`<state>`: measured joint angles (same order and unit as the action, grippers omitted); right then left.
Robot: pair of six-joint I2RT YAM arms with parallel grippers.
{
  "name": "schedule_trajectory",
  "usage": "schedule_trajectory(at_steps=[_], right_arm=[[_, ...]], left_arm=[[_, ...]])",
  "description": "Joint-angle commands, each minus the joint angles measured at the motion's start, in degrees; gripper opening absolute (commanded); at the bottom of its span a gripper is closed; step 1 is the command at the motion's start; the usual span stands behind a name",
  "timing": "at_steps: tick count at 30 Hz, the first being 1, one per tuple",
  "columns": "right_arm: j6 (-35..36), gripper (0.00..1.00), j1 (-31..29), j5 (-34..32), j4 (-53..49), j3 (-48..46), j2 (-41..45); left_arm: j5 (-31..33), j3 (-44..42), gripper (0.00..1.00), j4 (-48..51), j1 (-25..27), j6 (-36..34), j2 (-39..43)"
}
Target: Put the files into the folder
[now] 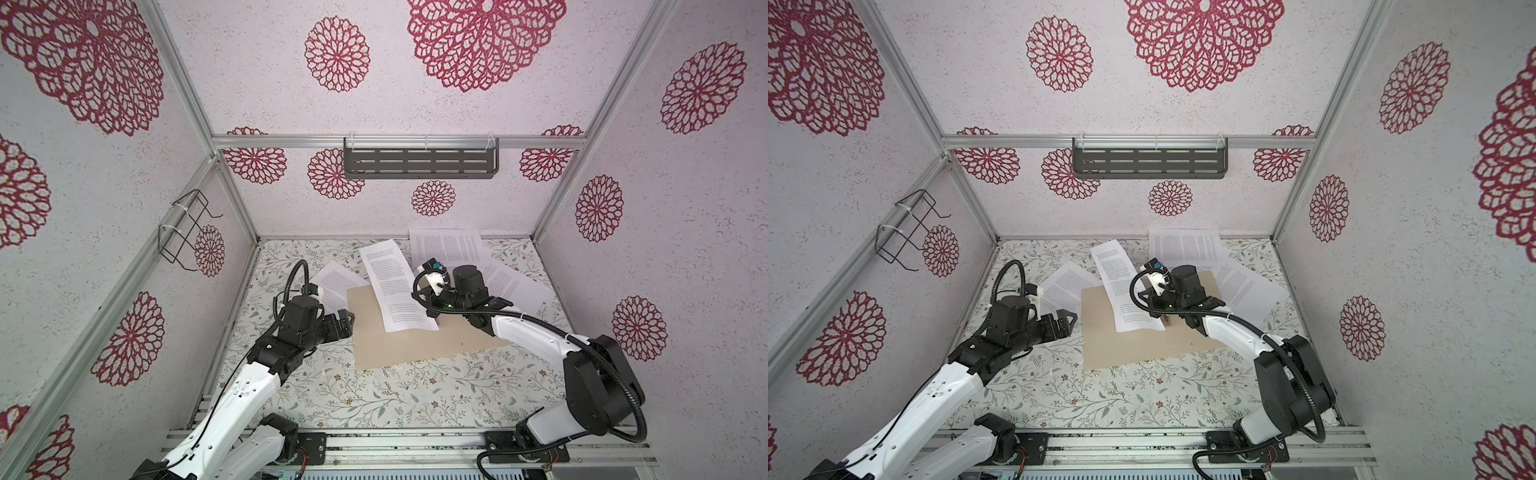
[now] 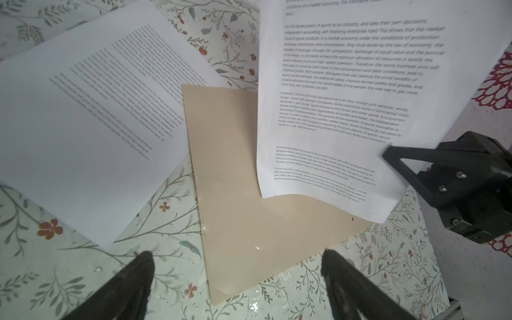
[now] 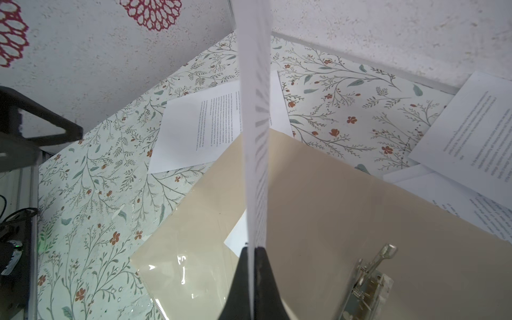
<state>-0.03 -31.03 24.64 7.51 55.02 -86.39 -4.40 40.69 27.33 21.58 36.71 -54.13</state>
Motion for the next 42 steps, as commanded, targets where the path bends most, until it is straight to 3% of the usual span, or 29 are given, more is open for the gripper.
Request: schedule_trajectory(at_steps=[1,15,28,34,42], right_arm=[[1.2,0.00,-1.8,0.3,-0.1,2.2,1.5],[-2.2,0.00,-5.2,-1.9,-3.9,4.3,3.2],[1.8,0.00,-6.5,-22.9,-13.4,6.9,6.5],[2.9,0.00,-10.0,-23.9,-13.8,7.5,6.8],[0.5,0.00,-11.4,-18.5,-13.5,8.0,6.4]], left_arm=[[-0.8,-1.3,0.97,-1.6,-0.5,1.6,-0.4],[-1.6,-3.6,0.97,-3.9,-0.6,2.5,-0.6],[-1.6,-4.1,0.97,-4.1,-0.6,2.5,-1.3],[-2.3,-3.8,0.97,-4.8,-0.8,2.5,-3.3],[-2.1,-4.5,0.97,-4.9,-0.9,2.5,-2.3]])
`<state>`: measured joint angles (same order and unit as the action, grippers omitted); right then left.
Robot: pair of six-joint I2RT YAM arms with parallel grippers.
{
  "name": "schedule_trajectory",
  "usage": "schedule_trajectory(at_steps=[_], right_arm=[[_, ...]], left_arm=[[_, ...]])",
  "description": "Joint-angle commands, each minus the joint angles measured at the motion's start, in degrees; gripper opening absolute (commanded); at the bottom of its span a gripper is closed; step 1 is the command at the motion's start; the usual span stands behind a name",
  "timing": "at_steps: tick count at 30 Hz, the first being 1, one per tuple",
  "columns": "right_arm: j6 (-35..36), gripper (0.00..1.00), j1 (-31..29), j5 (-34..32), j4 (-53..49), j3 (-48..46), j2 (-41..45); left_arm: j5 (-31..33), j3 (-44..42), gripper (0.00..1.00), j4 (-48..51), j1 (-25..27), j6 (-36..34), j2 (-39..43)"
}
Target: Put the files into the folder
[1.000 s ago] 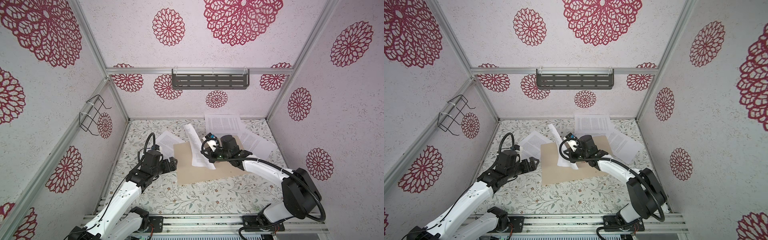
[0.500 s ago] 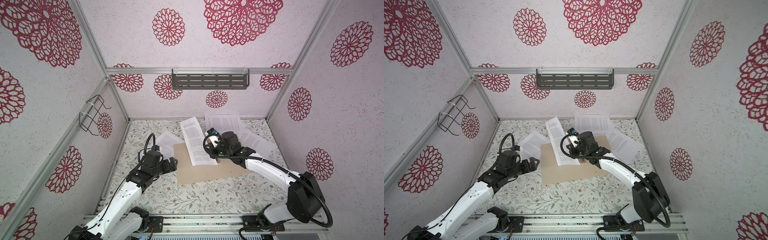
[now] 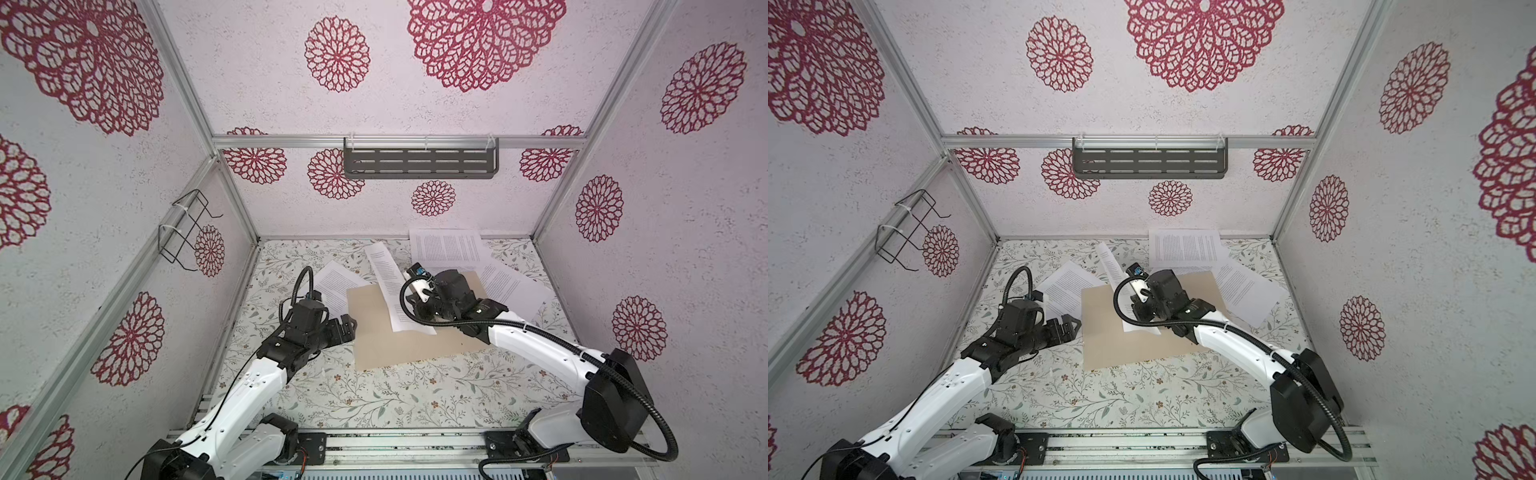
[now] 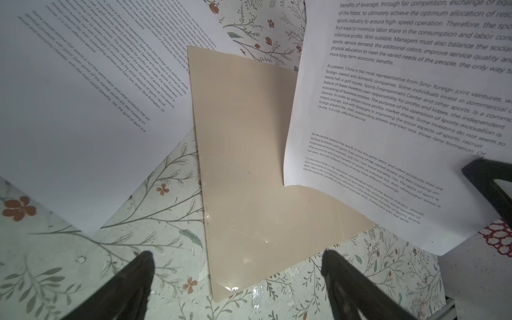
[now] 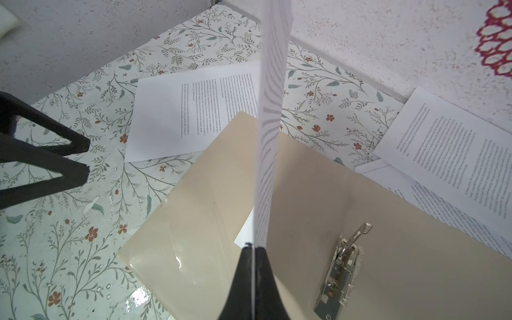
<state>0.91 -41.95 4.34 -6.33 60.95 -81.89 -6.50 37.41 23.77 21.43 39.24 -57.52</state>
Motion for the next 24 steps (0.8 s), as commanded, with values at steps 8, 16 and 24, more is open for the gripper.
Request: schedule_trajectory(at_steps=[8,16,24], right_arm=[[-3.1,0.00,-1.1,8.4,0.7,2.9,1.1],[-5.6,0.00,-1.1,12.8,0.9,3.2,0.7],[-7.9,0.00,-1.0,17.4,3.4,1.7,0.7]], left_arm=[[-0.1,-1.5,0.97,-1.4,-0.8,0.1,1.7],[0.0,-1.7,0.97,-1.3,-0.9,0.1,2.5],[0.0,-1.8,0.97,-1.1,-1.0,0.1,2.9]])
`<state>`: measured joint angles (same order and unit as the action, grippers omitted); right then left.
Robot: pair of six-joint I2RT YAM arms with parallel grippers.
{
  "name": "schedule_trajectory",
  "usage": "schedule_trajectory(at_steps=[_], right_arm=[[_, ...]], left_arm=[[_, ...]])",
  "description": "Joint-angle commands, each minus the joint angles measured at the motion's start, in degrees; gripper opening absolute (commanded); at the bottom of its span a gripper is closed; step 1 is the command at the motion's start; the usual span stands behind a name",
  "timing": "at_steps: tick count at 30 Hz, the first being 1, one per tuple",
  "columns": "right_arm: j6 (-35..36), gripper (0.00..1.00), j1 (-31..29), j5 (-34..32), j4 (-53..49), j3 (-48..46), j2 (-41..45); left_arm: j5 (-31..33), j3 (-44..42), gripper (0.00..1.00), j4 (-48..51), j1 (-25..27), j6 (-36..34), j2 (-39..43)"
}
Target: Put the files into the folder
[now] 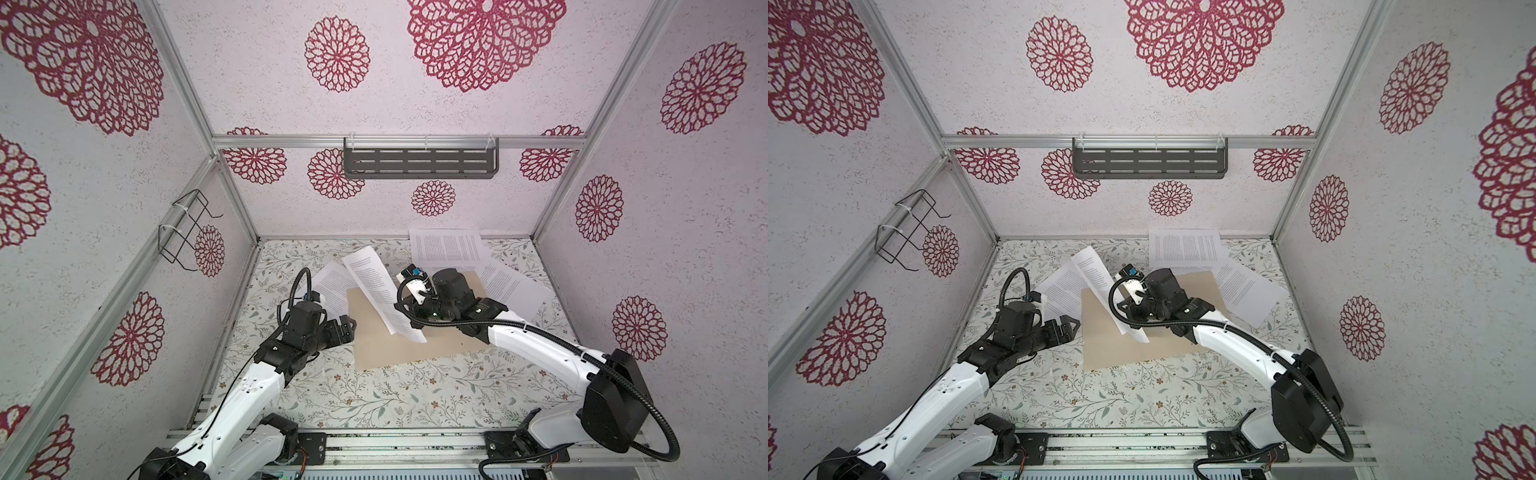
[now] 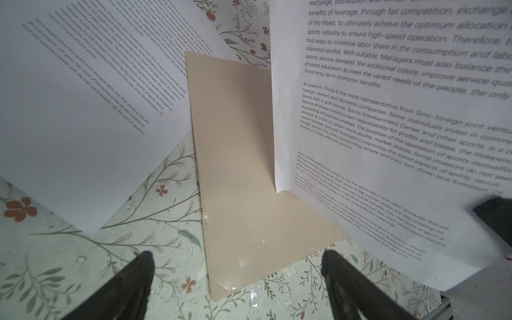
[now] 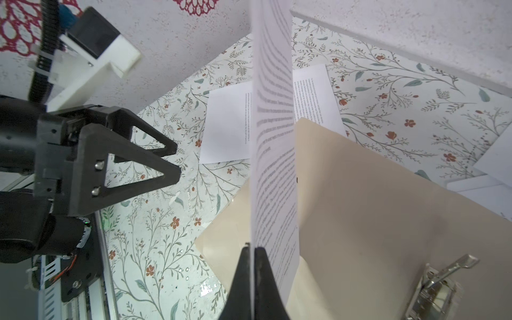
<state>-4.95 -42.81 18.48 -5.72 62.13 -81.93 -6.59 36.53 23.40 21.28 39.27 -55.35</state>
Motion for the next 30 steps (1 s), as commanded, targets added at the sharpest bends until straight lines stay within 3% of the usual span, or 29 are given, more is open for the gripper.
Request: schedule_trajectory(at_steps=[1,5,13,23,30], right_arm=[[-2.4,0.00,0.0,3.8,3.2,0.3,0.7],[-4.8,0.00,1.3,8.4,6.7,-1.3,0.4],[-5.5,0.00,3.1,9.1,9.1,-2.7,-0.5],[-7.1,0.00,5.0,3.5,5.9,-2.5,-4.1],[-0.5,0.00,5.2,-3.0,16.4,-6.5,0.7]], left_arm=[[0.1,-0.9,0.97,-0.8,-0.8,0.1,0.8],[0.0,-1.0,0.97,-0.7,-0.8,0.2,1.0],[0.1,-0.9,0.97,-0.7,-0.9,0.2,0.7],[0.3,-0.5,0.97,-0.3,-1.8,1.3,0.3],[0.0,-0.7,0.98,-1.5,-2.2,2.3,-3.6]])
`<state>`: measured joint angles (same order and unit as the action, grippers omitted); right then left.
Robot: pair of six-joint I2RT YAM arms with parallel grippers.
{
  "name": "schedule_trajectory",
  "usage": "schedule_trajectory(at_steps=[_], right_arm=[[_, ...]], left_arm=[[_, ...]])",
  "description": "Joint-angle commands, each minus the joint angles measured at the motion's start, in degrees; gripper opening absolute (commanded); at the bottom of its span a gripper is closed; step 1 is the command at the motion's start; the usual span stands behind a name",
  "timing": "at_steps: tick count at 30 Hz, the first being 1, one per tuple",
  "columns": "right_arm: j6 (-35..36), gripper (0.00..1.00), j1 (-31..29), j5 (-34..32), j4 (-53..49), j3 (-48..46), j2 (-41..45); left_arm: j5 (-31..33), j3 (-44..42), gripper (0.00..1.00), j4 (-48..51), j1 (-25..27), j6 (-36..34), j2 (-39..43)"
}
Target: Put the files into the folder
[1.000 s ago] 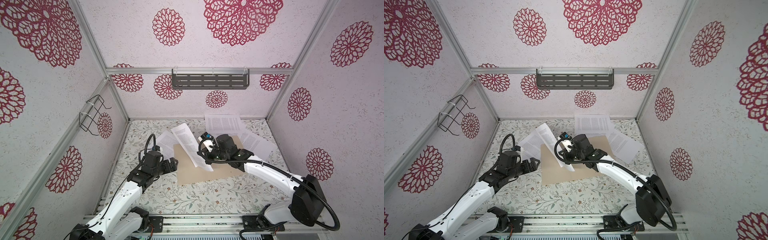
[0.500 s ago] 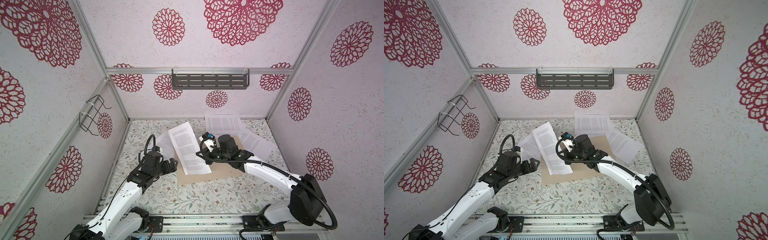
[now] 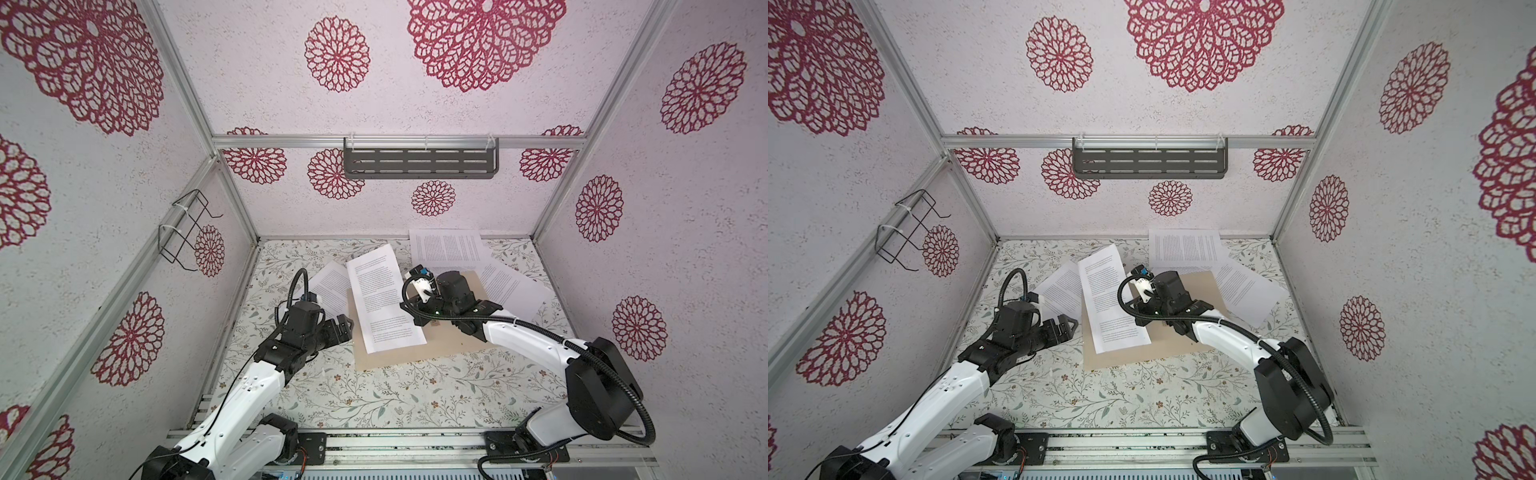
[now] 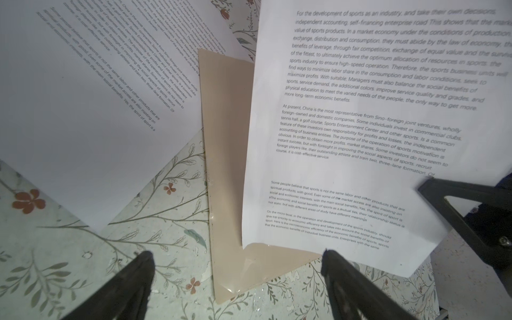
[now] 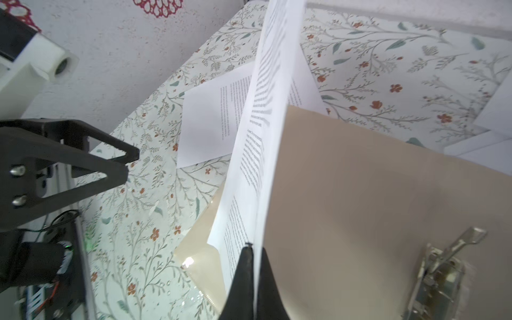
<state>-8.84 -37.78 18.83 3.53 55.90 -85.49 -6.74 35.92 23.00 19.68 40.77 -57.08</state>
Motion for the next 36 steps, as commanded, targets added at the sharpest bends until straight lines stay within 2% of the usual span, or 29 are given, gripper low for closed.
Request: schedule_trajectory(at_steps=[1,4,8,11,17,32,36], right_arm=[[5.1,0.00,-0.3,-2.9,8.2,-0.4,4.8],[9.9,0.00,-2.1,-3.2,8.1,0.9,4.4],[13.0,0.00,-4.1,-5.6,9.2,1.6,2.9],[15.6,0.00,-5.7,-9.1,10.3,1.8,2.3],[17.5,0.00,-8.8,-12.4,13.1,1.9,0.6],[5.1,0.00,-9.3,-0.3,16.6,1.8,-2.2],[4.1,0.00,-9.3,0.8,15.9,1.6,-2.3]], left_arm=[[0.1,-0.1,0.97,-1.1,-0.6,1.0,-2.8],[0.0,-0.6,0.97,-1.9,-0.6,2.3,-4.9],[-0.5,-2.1,0.97,-5.1,-0.7,4.3,-5.1],[-0.5,-2.2,0.97,-5.3,-0.8,4.5,-5.3],[-0.4,-2.3,0.97,-4.8,-1.4,4.2,-4.9],[0.8,-2.8,0.97,-2.0,-3.9,3.2,0.4],[0.4,-2.9,0.97,-1.8,-4.5,3.2,1.1]])
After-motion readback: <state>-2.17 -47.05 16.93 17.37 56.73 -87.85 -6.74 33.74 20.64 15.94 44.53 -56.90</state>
